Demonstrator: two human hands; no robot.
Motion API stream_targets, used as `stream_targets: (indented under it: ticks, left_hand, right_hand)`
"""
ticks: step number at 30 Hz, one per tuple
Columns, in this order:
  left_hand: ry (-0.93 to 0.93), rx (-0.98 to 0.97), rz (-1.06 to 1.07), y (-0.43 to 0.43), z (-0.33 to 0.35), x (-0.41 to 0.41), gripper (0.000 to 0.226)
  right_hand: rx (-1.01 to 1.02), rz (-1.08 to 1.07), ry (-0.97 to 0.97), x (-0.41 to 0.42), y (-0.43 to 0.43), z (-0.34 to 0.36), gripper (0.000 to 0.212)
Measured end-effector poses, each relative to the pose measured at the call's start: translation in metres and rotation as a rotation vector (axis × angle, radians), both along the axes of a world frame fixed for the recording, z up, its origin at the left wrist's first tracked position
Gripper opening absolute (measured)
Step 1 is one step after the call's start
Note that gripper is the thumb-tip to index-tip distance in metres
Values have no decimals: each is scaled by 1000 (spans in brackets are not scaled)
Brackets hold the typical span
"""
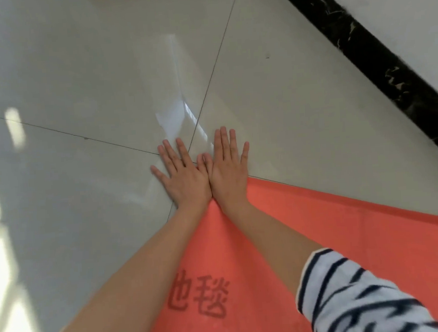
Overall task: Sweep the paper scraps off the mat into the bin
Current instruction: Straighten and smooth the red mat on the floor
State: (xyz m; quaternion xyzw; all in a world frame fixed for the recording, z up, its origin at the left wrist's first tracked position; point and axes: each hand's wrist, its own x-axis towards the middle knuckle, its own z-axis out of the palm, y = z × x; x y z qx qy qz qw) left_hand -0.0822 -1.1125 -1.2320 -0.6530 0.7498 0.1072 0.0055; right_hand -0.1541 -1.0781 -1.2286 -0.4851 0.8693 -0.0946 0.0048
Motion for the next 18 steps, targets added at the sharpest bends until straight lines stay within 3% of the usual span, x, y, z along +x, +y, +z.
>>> stream_targets:
  ticks: [9, 18]
  left_hand:
    - [48, -82, -64, 0, -9, -2, 65]
    - [3, -64, -69, 3, 7, 1, 65]
  right_hand:
    - [6, -19, 84, 0, 3, -3, 58]
    - [163, 147, 153, 7, 36, 38, 56]
